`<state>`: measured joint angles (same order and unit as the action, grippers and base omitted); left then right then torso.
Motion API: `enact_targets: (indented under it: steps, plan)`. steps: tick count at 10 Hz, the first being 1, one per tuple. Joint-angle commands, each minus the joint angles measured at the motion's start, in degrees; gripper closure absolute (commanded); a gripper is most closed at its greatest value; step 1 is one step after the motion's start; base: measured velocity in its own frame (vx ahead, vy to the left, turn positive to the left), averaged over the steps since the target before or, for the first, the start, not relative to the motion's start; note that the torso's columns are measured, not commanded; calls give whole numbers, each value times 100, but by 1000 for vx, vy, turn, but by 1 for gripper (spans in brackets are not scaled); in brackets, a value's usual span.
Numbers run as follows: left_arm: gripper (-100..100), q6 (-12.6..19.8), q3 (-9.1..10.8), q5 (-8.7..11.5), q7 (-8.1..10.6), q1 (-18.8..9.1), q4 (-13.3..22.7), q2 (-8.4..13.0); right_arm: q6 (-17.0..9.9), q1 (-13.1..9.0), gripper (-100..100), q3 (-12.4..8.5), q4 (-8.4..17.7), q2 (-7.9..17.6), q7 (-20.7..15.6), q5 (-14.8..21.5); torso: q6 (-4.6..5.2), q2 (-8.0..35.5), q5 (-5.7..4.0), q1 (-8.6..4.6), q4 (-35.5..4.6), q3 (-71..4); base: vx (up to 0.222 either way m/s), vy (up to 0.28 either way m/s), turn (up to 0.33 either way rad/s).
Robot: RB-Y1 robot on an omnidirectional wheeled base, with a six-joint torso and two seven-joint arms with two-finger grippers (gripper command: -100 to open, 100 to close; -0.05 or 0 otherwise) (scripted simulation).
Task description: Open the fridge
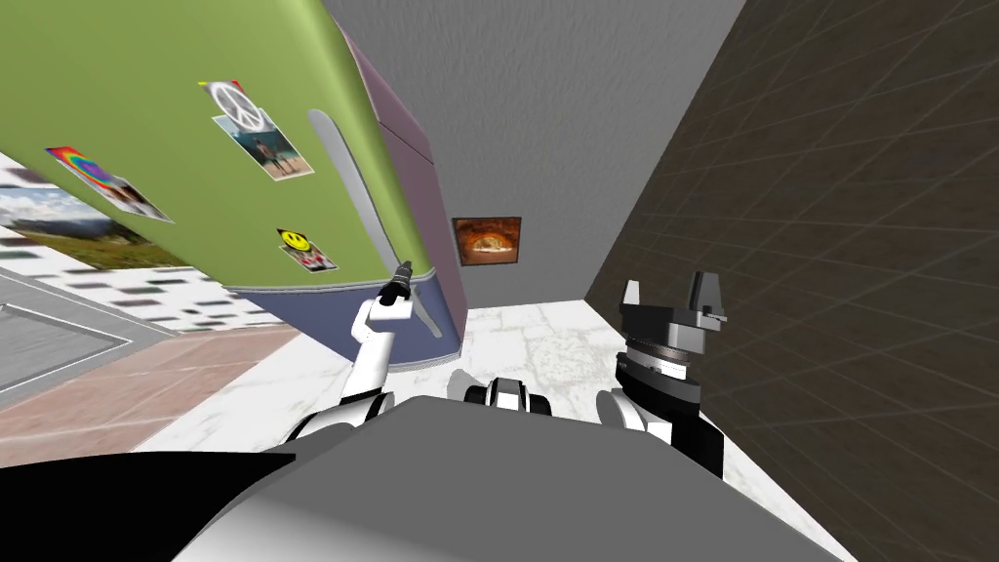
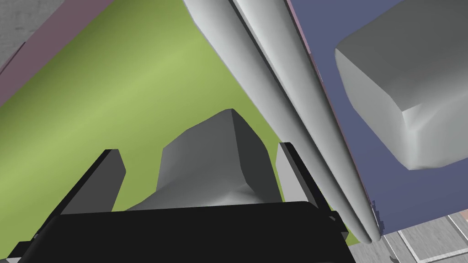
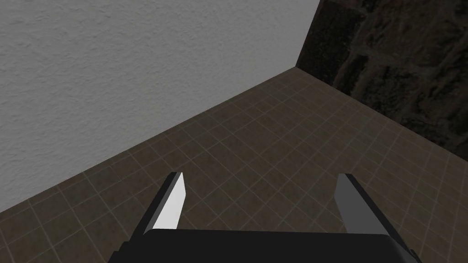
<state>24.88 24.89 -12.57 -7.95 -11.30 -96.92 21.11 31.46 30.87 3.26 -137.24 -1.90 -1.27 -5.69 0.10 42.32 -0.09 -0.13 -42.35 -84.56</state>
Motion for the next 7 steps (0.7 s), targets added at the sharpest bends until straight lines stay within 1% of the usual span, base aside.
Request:
enact_targets:
  steps: [1,2,3,4,5,6,7]
  plan:
    - [-100,-37,70,-29,4,-89,161,8,0,1,0,0,0,0,0,0,-9,-8,3,4,4,-2,-32,-9,-13]
    - [100,44,-111,19,-9,87,-104,-24,0,2,0,-1,-1,0,0,0,-12,-18,4,11,6,-10,70,22,282]
    - [100,83,-311,78,-15,307,-245,-60,1,5,0,-2,-1,1,0,0,-29,-24,-16,14,-11,-15,184,10,409]
    - [100,83,-311,78,-15,307,-435,-60,1,6,0,-2,-2,0,0,0,-54,-30,-2,32,-3,-18,146,-7,171]
    - [100,122,-512,136,-20,526,-602,-96,1,5,0,-2,-1,1,0,0,-29,-6,1,42,-9,-7,146,24,222]
    - [100,122,-512,136,-20,526,-756,-96,1,5,0,-2,-1,1,0,0,-35,6,10,50,-6,5,96,6,137]
    - [100,161,-712,195,-26,746,-910,-132,1,3,0,-1,-1,1,0,0,-26,7,4,61,-16,2,88,12,263]
